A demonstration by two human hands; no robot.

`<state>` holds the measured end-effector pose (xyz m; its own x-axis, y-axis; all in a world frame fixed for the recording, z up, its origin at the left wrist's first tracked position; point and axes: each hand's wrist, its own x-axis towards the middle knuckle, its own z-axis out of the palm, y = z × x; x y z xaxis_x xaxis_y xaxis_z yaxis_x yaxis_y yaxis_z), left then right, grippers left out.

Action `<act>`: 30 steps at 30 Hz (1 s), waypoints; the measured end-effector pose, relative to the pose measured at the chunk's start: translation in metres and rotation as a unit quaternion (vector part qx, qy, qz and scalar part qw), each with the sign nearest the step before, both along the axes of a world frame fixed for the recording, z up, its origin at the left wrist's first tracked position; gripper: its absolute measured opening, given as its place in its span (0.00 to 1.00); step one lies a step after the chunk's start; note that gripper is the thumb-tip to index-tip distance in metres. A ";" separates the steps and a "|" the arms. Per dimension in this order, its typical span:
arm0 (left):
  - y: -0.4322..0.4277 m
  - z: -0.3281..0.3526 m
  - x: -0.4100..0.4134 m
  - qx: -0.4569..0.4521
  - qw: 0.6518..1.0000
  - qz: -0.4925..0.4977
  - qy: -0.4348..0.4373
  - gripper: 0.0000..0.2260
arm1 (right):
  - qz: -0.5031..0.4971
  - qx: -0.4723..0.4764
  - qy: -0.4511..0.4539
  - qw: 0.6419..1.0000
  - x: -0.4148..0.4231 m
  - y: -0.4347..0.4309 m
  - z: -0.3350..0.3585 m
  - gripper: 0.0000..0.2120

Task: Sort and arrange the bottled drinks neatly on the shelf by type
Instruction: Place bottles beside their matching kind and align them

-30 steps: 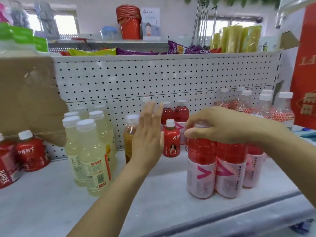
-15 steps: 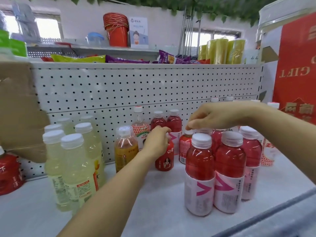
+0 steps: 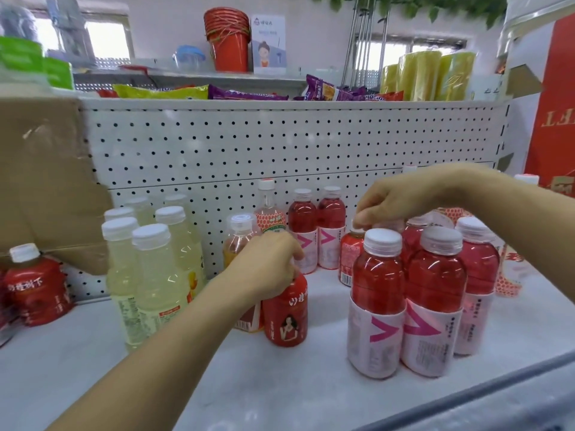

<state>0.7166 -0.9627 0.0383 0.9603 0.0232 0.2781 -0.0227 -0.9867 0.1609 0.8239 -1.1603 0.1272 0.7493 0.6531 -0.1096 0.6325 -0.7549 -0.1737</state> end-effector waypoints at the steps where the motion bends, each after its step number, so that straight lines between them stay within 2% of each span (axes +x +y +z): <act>1: -0.001 0.001 0.003 0.002 1.000 -0.001 0.000 0.16 | -0.012 0.016 0.005 1.000 0.004 0.003 0.004 0.10; 4: 0.002 0.001 0.011 -0.004 1.000 -0.005 -0.002 0.15 | -0.028 0.022 -0.010 0.999 0.032 0.022 0.012 0.11; 10: 0.013 -0.002 0.021 -0.033 0.999 -0.026 -0.005 0.15 | -0.097 -0.099 0.027 0.990 0.087 0.048 -0.005 0.21; 13: 0.015 -0.005 0.021 -0.028 0.999 -0.028 -0.006 0.16 | -0.123 -0.125 0.065 0.982 0.096 0.051 -0.014 0.24; 16: 0.019 -0.006 0.018 -0.028 0.999 -0.031 -0.014 0.17 | -0.111 -0.128 0.077 0.983 0.099 0.058 -0.022 0.22; 21: 0.023 -0.011 0.008 -0.036 0.999 -0.035 -0.021 0.18 | -0.067 -0.148 0.042 0.986 0.095 0.071 -0.026 0.12; 30: 0.022 -0.012 -0.019 -0.024 0.999 -0.041 -0.014 0.18 | 0.033 -0.082 0.045 0.995 0.051 0.084 -0.012 0.09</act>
<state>0.6974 -0.9403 0.0267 0.9511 -0.0417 0.3060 -0.1090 -0.9724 0.2061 0.8752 -1.0760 0.1155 0.6885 0.6675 -0.2837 0.6685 -0.7357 -0.1087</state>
